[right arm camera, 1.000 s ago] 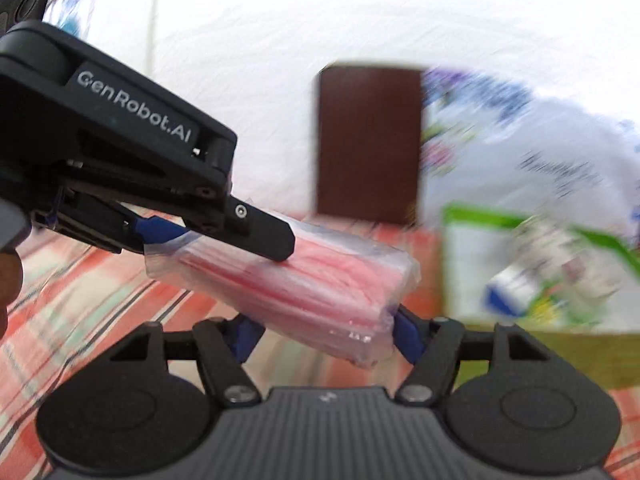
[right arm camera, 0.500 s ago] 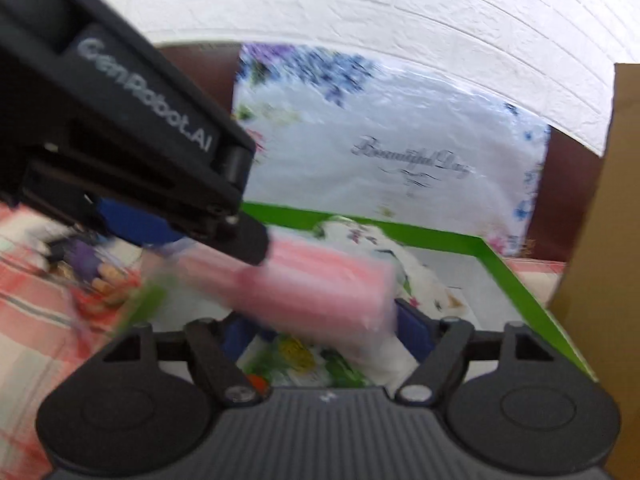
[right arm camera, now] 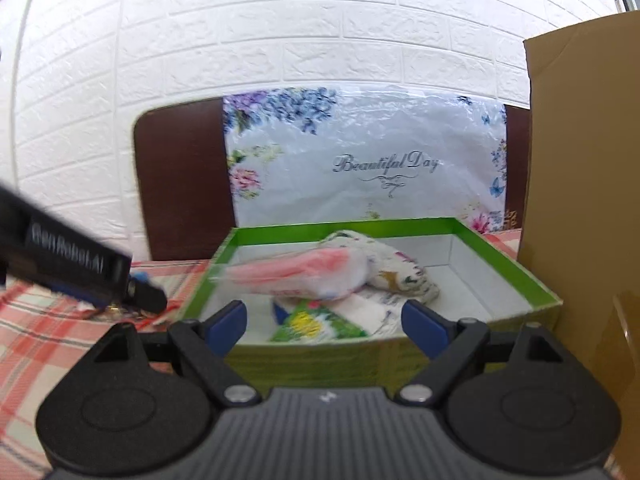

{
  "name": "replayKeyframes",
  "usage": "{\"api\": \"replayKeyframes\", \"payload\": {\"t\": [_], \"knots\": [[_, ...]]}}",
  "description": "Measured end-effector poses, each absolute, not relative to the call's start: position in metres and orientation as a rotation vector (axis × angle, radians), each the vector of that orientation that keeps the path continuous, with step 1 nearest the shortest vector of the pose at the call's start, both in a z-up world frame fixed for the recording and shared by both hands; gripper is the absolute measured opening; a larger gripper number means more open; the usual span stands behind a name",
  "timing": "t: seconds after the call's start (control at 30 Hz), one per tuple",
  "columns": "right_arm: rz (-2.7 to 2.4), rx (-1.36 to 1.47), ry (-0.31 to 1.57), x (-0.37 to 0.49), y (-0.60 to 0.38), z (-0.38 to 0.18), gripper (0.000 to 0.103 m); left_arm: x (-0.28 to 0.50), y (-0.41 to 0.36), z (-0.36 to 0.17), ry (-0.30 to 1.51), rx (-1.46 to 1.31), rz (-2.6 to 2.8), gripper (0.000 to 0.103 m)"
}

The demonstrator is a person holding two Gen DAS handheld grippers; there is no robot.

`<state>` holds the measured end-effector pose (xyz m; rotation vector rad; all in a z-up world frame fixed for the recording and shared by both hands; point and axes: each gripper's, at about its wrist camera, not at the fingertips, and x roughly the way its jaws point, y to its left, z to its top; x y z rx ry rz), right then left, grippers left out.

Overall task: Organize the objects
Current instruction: 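Move the left gripper back over the table toward the keychain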

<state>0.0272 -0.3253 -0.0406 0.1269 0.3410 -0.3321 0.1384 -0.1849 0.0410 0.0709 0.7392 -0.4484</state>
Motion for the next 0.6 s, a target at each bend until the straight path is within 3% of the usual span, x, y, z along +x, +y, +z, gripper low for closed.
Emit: {"api": "replayKeyframes", "payload": {"t": [0.6], "knots": [[-0.086,0.092,0.407,0.03,-0.23,-0.042,0.086,0.124,-0.073,0.003,0.819,0.083,-0.215,0.057]]}}
